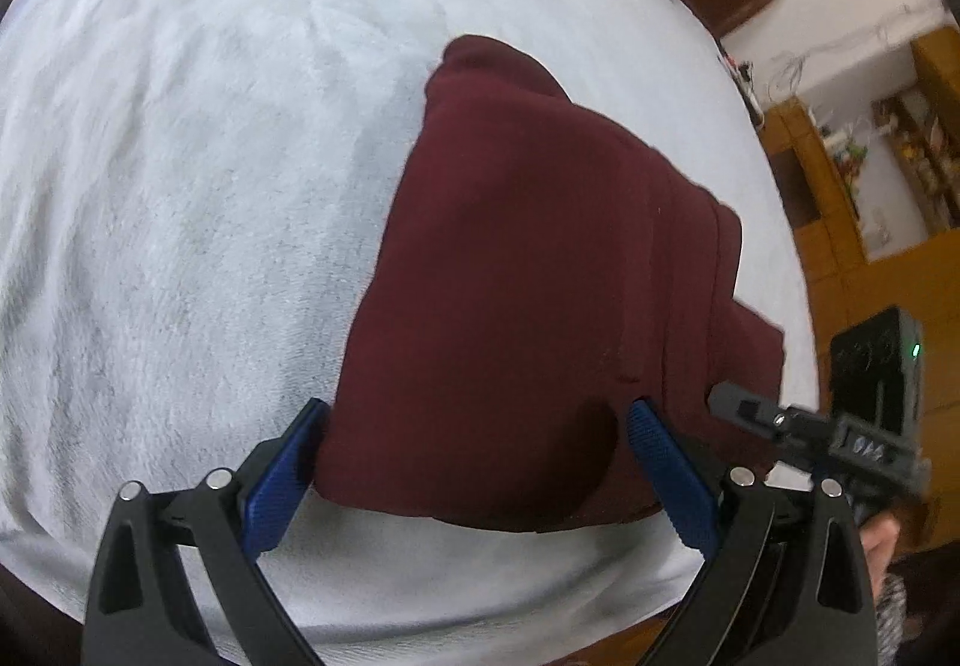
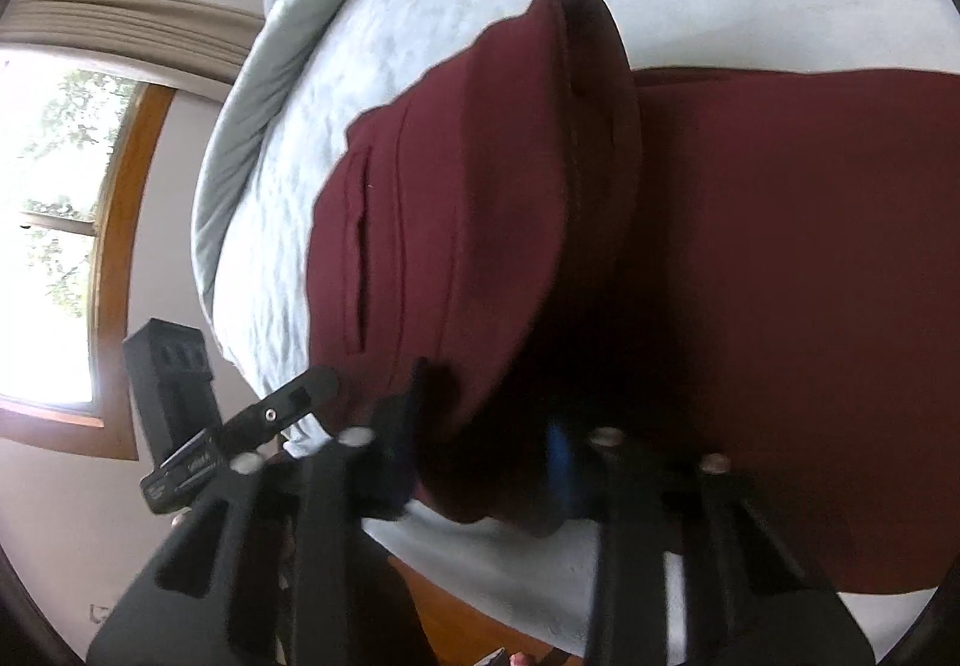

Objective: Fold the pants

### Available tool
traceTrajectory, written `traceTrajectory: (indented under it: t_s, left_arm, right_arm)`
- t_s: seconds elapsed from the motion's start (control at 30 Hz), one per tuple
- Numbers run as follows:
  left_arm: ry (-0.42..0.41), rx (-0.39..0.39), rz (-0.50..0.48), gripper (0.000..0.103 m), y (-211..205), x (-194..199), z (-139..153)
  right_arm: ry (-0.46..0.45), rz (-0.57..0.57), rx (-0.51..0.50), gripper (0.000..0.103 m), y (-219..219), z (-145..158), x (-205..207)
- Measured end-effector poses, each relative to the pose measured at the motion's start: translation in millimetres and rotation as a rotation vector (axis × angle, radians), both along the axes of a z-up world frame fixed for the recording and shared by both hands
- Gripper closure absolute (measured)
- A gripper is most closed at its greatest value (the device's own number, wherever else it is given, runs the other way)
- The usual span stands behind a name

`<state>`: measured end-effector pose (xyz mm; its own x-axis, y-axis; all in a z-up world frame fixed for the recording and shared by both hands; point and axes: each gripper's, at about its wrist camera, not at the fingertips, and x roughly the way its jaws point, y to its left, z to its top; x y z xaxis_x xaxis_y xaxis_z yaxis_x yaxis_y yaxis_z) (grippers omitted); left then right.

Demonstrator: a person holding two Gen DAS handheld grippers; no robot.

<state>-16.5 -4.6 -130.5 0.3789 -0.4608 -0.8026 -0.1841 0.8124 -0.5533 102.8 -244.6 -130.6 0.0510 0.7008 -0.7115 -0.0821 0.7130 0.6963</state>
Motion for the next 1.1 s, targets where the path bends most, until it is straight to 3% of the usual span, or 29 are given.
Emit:
traceTrajectory:
  t_s: [0.23, 0.43, 0.57, 0.7, 0.87, 0.97, 1.03, 1.1]
  left_arm:
    - [0.004, -0.080, 0.065, 0.004, 19, -3, 5]
    - [-0.034, -0.091, 0.055, 0.004, 17, -3, 23]
    - [-0.045, -0.077, 0.015, 0.004, -5, 14, 31]
    - [-0.038, -0.058, -0.034, 0.004, -26, 18, 28]
    - [-0.021, -0.005, -0.099, 0.004, -55, 18, 20]
    - [0.015, 0.037, -0.139, 0.004, -72, 21, 10]
    - [0.050, 0.092, -0.165, 0.004, -80, 22, -1]
    - [0.059, 0.091, -0.169, 0.004, -83, 24, -7]
  right_arm:
    - [-0.120, 0.009, 0.100, 0.088, -17, 53, -5]
    - [-0.185, -0.014, 0.085, 0.088, -59, 93, -12]
    - [-0.191, -0.060, 0.062, 0.088, -95, 101, -21]
    - [-0.192, -0.101, 0.002, 0.088, -136, 96, -31]
    - [-0.118, -0.150, -0.055, 0.088, -170, 62, -45]
    - [-0.059, -0.135, -0.205, 0.088, -170, 27, -48]
    - [-0.028, -0.151, -0.186, 0.084, -171, 9, -51]
    - [-0.015, -0.175, -0.154, 0.078, -175, 5, -52]
